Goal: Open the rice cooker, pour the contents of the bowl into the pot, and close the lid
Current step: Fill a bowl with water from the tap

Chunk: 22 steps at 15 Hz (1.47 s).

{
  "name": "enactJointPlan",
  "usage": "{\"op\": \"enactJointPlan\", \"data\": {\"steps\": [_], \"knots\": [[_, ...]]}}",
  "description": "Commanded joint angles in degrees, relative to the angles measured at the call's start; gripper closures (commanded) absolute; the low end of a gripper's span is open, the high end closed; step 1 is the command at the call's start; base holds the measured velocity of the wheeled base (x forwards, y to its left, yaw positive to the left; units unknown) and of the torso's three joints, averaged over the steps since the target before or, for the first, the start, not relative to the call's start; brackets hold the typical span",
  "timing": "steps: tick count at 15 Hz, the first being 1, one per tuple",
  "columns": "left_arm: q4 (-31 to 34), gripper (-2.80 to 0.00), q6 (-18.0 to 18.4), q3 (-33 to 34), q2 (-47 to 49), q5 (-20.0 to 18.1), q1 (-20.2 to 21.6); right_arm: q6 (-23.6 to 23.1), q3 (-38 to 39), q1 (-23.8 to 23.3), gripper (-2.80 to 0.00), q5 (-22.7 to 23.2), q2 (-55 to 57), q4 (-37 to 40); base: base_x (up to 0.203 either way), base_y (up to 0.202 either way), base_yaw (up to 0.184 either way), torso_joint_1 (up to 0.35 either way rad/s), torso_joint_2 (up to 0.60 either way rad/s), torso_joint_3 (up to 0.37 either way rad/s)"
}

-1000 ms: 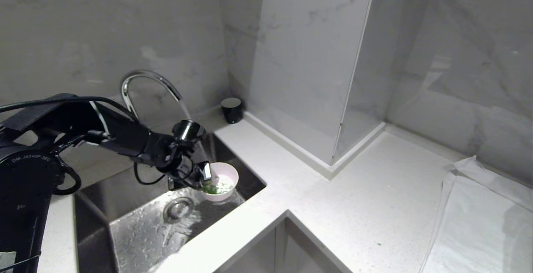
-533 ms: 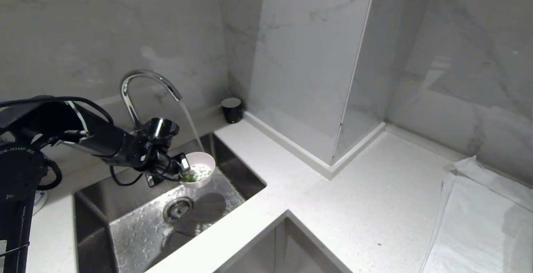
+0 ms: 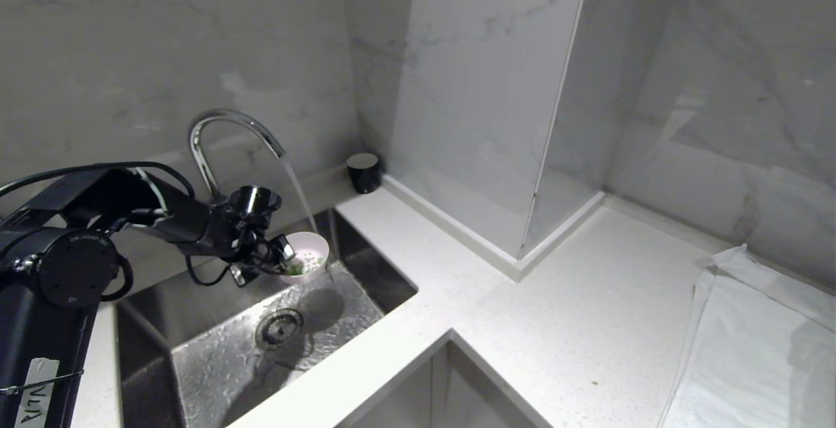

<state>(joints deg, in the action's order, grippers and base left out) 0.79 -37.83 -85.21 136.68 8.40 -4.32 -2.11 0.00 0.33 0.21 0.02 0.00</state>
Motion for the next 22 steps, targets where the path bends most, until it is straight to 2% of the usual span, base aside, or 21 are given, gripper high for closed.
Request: {"op": "enactJointPlan", "data": {"steps": [1,6,10,14,22], "knots": [[1.4,0.00,-0.4,-4.5,3.4,1.4,0.0,0.0,0.2,0.0,0.00,0.0,0.0,0.0,0.000,0.000,0.000,0.000,0.00,0.000],[8.0,0.00,-3.0,-14.6,7.1,4.6,-0.8,0.0,0.2,0.0,0.00,0.0,0.0,0.0,0.000,0.000,0.000,0.000,0.00,0.000],[8.3,0.00,-4.0,-17.4,8.0,4.7,-1.1,0.0,0.2,0.0,0.00,0.0,0.0,0.0,0.000,0.000,0.000,0.000,0.00,0.000],[13.2,0.00,-6.4,-23.3,10.3,4.7,-1.5,0.1,0.2,0.0,0.00,0.0,0.0,0.0,0.000,0.000,0.000,0.000,0.00,0.000],[13.9,0.00,-7.6,-26.3,11.5,5.6,-1.6,0.1,0.2,0.0,0.00,-0.1,0.0,0.1,0.000,0.000,0.000,0.000,0.00,0.000]]}}
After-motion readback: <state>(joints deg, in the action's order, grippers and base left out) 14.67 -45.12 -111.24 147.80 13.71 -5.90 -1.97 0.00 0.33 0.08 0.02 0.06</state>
